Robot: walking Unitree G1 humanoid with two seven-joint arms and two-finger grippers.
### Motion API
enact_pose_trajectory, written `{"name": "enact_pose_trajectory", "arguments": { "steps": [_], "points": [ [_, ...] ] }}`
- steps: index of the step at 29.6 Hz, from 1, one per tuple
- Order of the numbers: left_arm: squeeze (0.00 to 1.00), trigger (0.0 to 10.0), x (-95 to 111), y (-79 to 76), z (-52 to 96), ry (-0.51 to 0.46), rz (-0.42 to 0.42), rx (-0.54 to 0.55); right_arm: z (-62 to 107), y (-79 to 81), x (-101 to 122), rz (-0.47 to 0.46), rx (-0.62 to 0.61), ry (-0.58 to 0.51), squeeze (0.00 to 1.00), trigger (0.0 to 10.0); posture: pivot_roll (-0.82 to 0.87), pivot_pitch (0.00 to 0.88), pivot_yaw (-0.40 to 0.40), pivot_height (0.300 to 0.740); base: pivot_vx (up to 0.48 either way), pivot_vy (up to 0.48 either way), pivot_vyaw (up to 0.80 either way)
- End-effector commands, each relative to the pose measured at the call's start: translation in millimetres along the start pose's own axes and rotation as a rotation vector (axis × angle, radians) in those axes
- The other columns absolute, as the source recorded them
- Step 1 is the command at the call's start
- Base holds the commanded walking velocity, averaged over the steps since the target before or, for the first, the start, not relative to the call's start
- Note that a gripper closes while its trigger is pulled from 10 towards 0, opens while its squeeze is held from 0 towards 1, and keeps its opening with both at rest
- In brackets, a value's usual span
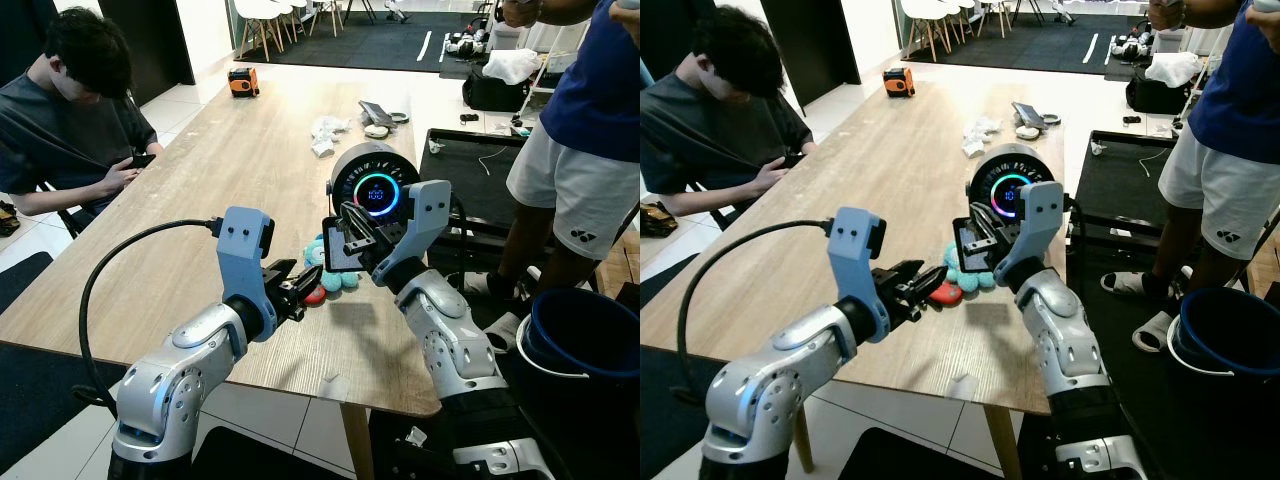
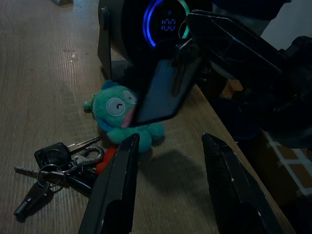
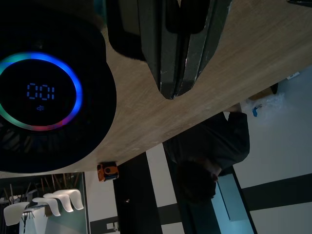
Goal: Hang keys on a hook
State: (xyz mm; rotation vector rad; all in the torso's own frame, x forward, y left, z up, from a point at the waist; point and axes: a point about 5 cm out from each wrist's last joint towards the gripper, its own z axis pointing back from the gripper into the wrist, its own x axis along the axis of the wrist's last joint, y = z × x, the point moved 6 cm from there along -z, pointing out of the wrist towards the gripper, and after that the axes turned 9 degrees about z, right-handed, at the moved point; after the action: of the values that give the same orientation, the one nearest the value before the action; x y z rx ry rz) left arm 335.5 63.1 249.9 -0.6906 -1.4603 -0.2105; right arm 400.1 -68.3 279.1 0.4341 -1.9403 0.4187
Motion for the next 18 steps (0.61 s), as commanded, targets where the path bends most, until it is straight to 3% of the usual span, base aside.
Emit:
{"name": "enact_pose_trajectory", "arguments": {
  "steps": [1, 18],
  "points": [
    [0.0, 10.0, -0.5, -1.8, 0.2, 0.002, -0.007, -0.008, -0.5, 3.4, 1.4, 0.012, 0.008, -0.008, 0.0, 10.0, 0.11, 0.189, 0.058, 0.74, 0.0, 0.0, 0.0],
    [0.0, 10.0, 0.7, -1.3, -0.4, -0.001, -0.008, -0.007, -1.8, 3.8, 1.6, 0.012, 0.011, -0.007, 0.0, 10.0, 0.11, 0.188, 0.057, 0.74, 0.0, 0.0, 0.0]
  ]
}}
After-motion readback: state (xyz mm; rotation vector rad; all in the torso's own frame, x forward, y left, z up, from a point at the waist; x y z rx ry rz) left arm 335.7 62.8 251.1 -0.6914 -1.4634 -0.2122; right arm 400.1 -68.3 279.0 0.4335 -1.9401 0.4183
